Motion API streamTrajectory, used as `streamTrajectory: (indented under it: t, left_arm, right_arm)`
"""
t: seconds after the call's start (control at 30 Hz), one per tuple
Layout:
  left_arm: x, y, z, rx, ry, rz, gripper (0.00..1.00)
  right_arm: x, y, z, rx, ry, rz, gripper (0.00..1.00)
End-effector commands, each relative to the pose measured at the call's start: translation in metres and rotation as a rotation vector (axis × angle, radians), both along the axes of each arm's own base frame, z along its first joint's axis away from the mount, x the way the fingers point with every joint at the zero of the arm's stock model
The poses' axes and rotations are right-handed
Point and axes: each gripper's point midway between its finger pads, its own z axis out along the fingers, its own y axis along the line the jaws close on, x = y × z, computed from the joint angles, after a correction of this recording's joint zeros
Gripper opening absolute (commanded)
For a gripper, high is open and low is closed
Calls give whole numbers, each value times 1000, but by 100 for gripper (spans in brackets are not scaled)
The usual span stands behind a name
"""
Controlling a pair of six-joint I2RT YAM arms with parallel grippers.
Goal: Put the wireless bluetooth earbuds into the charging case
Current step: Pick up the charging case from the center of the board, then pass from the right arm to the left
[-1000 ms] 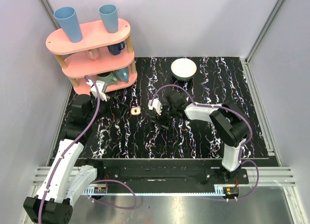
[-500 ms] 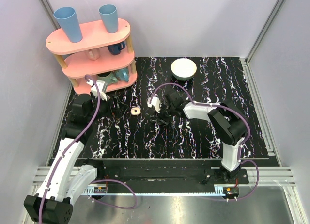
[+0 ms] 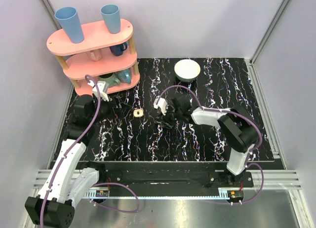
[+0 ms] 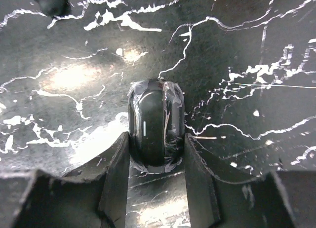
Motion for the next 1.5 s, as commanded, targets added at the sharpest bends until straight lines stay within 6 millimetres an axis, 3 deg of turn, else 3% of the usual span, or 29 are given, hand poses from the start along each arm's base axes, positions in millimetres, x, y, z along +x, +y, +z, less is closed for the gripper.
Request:
streamTrajectory:
  t: [0.0,0.13,0.2,0.23,0.37,0.53,0.87,1.2,1.3,1.47]
  left_arm:
    - [0,-11,13,-62,-42,-50,99]
    - [2,-20,20,-138,-34,-61,99]
    - [1,-27,21,-180,-10,-84,99]
    - [2,-31,22,-212,14,-90,99]
    - [-8,-53,31,-291,36,-225,99]
    - [-13,-74,34,-359,63,-328,99]
    - [-36,-122,32,-332,30,-488,99]
    - [-29,-143,28,-325,49,-537,98]
    - [-27,-151,36,-350,23,-549,93]
    - [-29,-165,45,-368,3,-577,92]
  right_arm:
    - [16,7,73,187,-188,-68,11]
    - [6,0,112,258,-256,-81,9]
    - [1,-4,120,257,-282,-86,8]
    - [1,-8,137,264,-343,-93,7]
    - [-18,-8,163,252,-529,-77,6]
    - [-26,-17,202,261,-739,-120,4]
    - [-45,-24,227,300,-848,-152,2]
    - [-63,-22,238,359,-841,-90,2]
    - [-65,-21,238,364,-829,-88,2]
    - [-66,-19,236,362,-819,-73,2]
